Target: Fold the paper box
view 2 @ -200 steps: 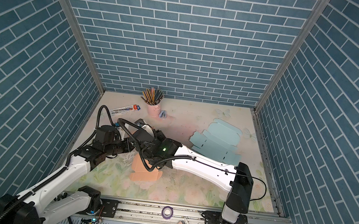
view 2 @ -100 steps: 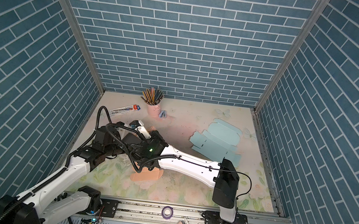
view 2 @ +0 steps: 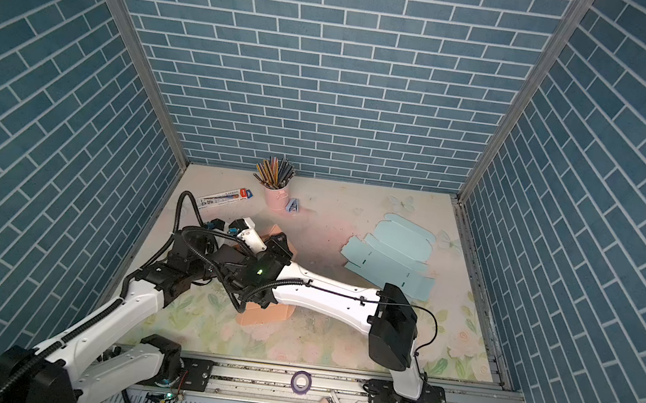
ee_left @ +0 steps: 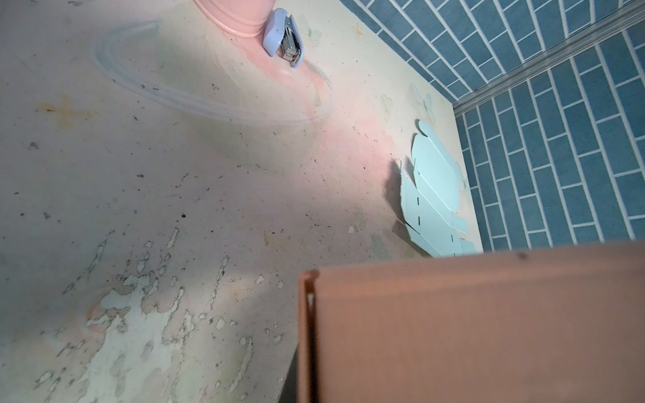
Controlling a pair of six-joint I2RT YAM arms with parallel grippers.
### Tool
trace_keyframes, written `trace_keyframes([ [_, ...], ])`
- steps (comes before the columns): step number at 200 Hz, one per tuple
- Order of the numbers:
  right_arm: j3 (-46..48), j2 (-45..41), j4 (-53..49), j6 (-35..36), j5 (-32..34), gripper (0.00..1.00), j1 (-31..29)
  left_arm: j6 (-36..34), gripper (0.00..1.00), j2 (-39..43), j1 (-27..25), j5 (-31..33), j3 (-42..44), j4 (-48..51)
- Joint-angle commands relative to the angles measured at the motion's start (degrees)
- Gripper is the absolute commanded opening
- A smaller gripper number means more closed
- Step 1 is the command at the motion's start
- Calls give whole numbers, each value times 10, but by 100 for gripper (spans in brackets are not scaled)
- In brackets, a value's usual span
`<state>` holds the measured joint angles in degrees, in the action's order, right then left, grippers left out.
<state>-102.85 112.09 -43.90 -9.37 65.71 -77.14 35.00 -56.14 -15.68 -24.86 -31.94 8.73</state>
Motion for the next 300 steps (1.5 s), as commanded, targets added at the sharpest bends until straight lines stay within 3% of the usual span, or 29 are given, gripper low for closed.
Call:
trace_keyframes([
  [1,-16,18,1,17,22,15,-2,-4,7,4,-3,-29,3,-32],
  [41,-17,27,7,27,34,12,-2,1,7,8,-3,-30,1,-32],
  [83,-21,37,5,34,47,22,-2,3,7,16,-3,-27,6,-31],
  [159,-9,23,28,44,52,16,-10,5,7,29,-3,-19,16,-27],
  [229,29,-35,112,64,29,45,-36,5,7,23,-3,-7,17,-30],
  [268,72,-99,137,34,-24,54,-47,1,7,13,-3,0,14,-31],
  [300,155,-197,216,25,-193,57,-49,-30,7,6,-3,15,7,-27],
])
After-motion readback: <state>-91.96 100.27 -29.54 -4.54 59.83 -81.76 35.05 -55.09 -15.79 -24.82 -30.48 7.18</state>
